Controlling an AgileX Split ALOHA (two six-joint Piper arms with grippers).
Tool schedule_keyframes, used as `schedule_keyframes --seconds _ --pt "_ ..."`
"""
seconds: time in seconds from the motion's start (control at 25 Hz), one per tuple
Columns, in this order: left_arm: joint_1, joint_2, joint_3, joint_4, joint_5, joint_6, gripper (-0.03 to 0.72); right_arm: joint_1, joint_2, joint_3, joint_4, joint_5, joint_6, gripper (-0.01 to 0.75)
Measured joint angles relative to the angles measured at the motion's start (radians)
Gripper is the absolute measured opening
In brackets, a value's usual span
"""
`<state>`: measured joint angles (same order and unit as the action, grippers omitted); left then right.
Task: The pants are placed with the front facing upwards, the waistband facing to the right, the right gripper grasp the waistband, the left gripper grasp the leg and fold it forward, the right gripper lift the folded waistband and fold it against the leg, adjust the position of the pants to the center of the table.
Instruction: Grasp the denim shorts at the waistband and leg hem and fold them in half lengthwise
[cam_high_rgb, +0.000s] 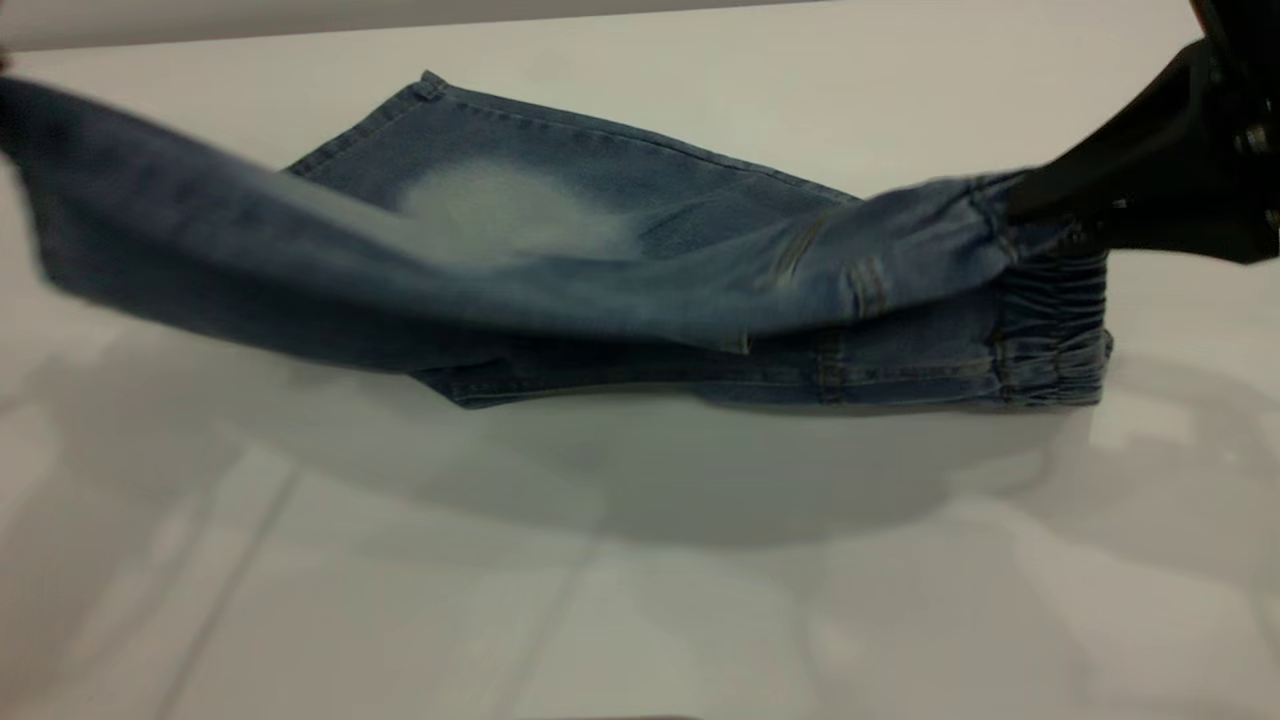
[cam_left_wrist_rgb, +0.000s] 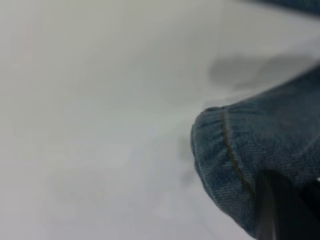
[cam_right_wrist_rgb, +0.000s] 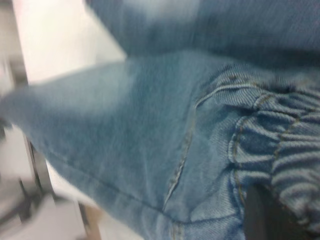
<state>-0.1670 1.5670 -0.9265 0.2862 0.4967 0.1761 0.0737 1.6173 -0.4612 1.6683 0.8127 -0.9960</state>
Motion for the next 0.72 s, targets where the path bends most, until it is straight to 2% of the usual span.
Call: schedule_keyframes --seconds 0.16,0.4,0.72 --pt "0.0 0.182 -0.154 0.0 -0.055 -0.013 0.017 0.0 0.051 -0.005 0.108 -0.039 0.036 0.051" --pt "-0.005 0.401 -0.383 0.0 -0.065 -0.018 0.017 0.0 0.153 -0.06 0.132 -0.042 0.165 0.051" --pt "-0.095 0.619 -0.631 0.009 -0.058 -0.011 0.017 0.0 0.278 -0.17 0.14 -0.05 0.277 0.051"
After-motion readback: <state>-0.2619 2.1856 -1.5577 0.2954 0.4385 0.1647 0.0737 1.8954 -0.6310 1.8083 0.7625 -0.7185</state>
